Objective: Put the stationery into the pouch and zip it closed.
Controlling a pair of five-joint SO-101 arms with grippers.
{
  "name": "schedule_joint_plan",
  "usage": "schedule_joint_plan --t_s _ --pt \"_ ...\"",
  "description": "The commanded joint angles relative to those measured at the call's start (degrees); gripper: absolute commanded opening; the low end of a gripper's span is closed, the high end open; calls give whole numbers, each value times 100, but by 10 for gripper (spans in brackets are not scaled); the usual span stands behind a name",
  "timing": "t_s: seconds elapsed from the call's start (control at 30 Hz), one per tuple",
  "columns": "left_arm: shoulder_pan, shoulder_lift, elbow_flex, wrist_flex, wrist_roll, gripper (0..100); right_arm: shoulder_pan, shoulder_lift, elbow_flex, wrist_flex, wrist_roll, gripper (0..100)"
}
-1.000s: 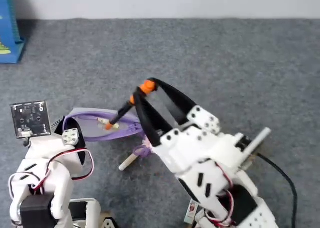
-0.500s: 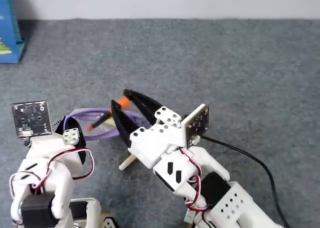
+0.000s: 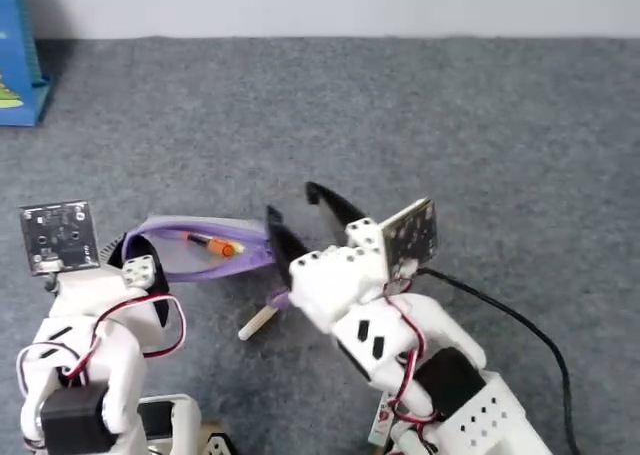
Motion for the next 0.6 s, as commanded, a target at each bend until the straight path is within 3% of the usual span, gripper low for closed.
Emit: schedule_joint_plan --t_s 0.0,0.23,0.47,0.57 --pt "-299 53 -180 -26 53 12 470 75 -149 725 -290 169" --pt "-607 53 -180 -35 44 12 875 1182 -668 2220 -862 130" --pt "-712 53 -171 -18 44 12 875 2782 -1143 2290 -1301 133" --pt "-712 35 -110 -18 35 12 875 3653 -1547 2255 -1433 203"
